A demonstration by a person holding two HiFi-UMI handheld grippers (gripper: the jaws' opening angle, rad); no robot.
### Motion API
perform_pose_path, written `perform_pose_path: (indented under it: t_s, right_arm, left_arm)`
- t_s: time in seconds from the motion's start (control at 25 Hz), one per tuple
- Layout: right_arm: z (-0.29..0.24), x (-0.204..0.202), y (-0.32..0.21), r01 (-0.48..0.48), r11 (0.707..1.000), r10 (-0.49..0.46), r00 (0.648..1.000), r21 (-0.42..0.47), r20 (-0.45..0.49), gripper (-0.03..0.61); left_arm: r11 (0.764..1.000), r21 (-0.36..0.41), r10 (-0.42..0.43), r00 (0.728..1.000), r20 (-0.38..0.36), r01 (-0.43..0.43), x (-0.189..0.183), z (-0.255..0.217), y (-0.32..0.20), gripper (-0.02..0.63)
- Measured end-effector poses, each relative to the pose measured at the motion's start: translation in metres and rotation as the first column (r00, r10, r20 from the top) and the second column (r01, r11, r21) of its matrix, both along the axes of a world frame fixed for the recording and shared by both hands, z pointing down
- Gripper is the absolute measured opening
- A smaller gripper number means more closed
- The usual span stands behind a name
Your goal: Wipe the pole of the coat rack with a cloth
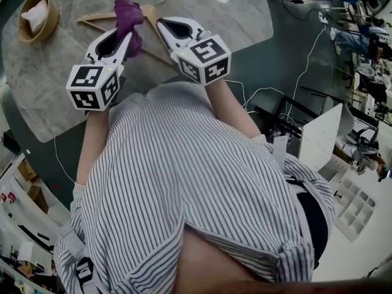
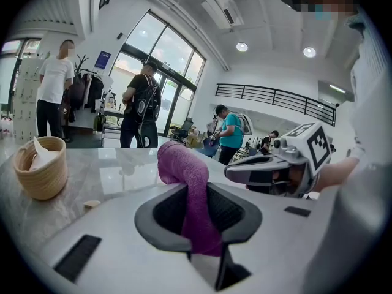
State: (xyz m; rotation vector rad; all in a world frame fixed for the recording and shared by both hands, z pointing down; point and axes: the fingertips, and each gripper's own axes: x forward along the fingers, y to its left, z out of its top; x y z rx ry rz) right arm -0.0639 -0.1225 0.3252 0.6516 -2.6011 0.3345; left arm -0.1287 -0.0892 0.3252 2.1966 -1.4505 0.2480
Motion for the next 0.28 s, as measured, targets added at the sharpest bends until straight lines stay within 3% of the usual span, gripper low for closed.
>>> perform_pose_path:
  t_s: [0.28]
  right_arm:
    - [0.0018, 0.0034, 0.0004, -0.007, 1.0, 0.006, 1.0, -0.007, -0.012, 0.015]
  left_arm:
    - [1.0, 0.009, -0.012, 1.0, -0.003, 0.012, -0.0013, -0.0039, -0.0002, 0.091]
